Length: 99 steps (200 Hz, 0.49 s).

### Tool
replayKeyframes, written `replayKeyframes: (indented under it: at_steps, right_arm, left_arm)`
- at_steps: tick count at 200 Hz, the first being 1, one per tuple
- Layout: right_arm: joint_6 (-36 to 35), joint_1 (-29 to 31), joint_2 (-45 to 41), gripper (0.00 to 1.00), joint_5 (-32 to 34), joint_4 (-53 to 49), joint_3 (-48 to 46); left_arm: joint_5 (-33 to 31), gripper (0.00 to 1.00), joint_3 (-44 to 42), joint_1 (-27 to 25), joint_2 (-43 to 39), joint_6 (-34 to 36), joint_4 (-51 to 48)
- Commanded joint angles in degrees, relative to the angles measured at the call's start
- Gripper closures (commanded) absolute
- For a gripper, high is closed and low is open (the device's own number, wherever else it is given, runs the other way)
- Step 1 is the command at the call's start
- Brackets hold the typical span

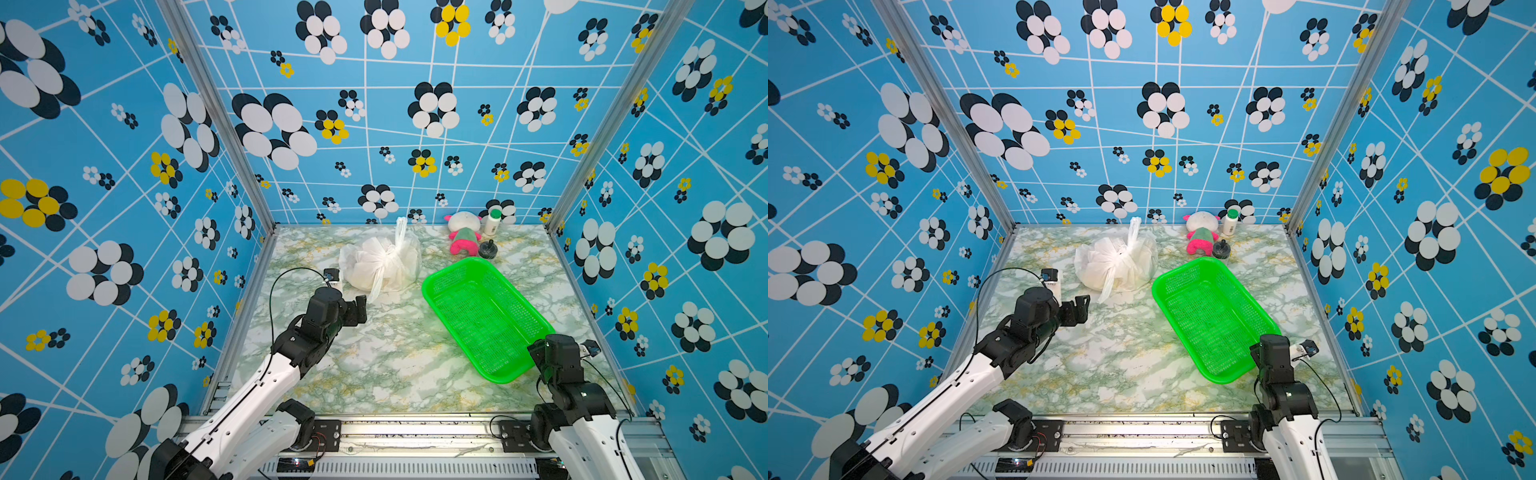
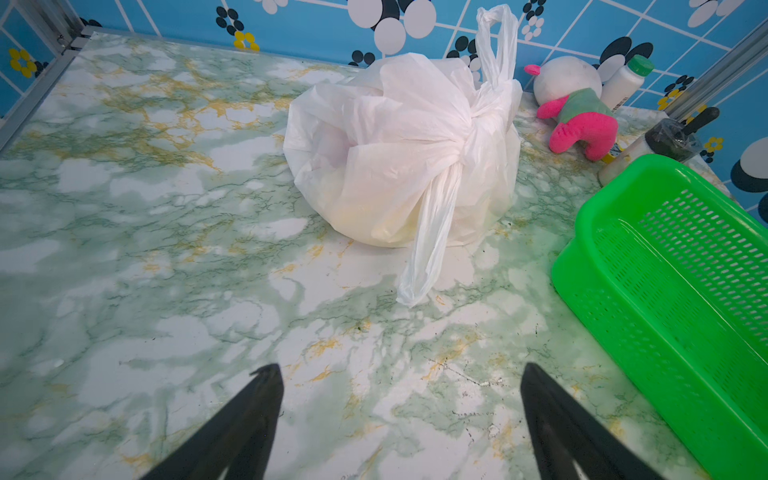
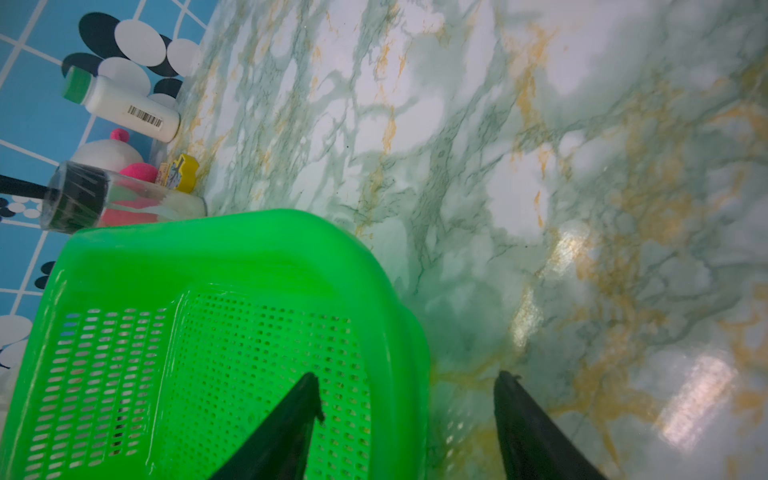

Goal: Untie the knot of the plastic bag and take out the fruit

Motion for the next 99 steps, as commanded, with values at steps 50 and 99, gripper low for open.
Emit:
replayKeyframes:
  at_steps: [50,99]
  right_arm:
    - [-19.9,-0.3,-4.7,0.18,-2.2,-7.3,19.4]
    - [-26.9,3.6,10.0,0.21,-32.8,18.0,21.7]
  left_arm:
    - [-4.5,0.04,0.2,0.6,-9.8,1.2,-9.1]
    - [-3.6,0.08,-0.3,1.6,-15.0,-1.3,-16.0]
